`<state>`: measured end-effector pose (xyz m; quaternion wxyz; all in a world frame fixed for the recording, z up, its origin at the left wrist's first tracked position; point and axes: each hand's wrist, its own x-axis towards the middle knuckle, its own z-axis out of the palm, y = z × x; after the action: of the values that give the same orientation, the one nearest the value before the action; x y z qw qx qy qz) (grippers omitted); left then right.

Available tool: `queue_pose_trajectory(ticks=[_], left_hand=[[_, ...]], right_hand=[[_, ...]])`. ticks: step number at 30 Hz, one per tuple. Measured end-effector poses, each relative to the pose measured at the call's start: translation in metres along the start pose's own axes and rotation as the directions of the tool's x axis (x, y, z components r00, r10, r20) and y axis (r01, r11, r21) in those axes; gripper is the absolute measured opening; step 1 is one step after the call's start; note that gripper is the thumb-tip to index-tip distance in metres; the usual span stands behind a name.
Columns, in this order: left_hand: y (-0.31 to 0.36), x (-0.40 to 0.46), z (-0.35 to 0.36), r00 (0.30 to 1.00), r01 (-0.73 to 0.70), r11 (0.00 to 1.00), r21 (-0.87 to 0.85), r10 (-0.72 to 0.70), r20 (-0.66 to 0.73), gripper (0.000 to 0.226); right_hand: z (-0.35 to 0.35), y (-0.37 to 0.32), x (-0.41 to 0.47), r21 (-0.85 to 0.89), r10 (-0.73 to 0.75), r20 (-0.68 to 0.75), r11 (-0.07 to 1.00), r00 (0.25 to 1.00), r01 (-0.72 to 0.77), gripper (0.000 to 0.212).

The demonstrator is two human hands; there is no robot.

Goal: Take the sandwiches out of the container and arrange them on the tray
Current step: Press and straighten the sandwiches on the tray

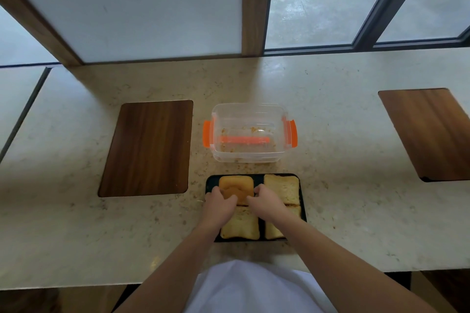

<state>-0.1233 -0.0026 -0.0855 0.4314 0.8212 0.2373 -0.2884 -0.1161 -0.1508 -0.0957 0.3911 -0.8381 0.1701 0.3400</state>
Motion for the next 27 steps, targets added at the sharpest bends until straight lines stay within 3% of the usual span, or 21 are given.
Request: queue_pose_trajectory(ticks=[3, 10, 12, 18, 23, 27], left_hand=[[0.002, 0.001, -0.001, 1.000, -0.012, 0.999, -0.035, 0.012, 0.000, 0.058], [0.002, 0.002, -0.004, 1.000, 0.005, 0.997, -0.073, -0.005, 0.004, 0.042], [0.002, 0.003, -0.003, 1.000, 0.010, 0.997, -0.073, -0.009, 0.006, 0.047], [0.001, 0.005, -0.003, 1.000, 0.014, 0.996, -0.094, -0.013, 0.008, 0.047], [-0.005, 0.008, -0.007, 1.000, 0.017, 0.992, -0.124, -0.016, 0.007, 0.041], [-0.010, 0.011, -0.011, 0.999, 0.036, 0.986, -0.160, -0.036, 0.001, 0.046]], right_hand=[[0.001, -0.005, 0.004, 0.025, 0.004, 0.005, 1.000, 1.000, -0.004, 0.048], [0.004, -0.008, 0.007, 0.049, 0.039, 0.003, 0.998, 0.999, -0.039, 0.053], [0.005, -0.009, 0.007, 0.046, 0.046, 0.002, 0.998, 0.999, -0.046, 0.054], [0.004, -0.011, 0.008, 0.037, 0.055, 0.002, 0.998, 0.998, -0.055, 0.050], [0.007, -0.014, 0.009, 0.016, 0.034, 0.018, 0.999, 0.999, -0.034, 0.031], [0.011, -0.020, 0.008, -0.015, 0.009, 0.025, 1.000, 1.000, -0.008, 0.042]])
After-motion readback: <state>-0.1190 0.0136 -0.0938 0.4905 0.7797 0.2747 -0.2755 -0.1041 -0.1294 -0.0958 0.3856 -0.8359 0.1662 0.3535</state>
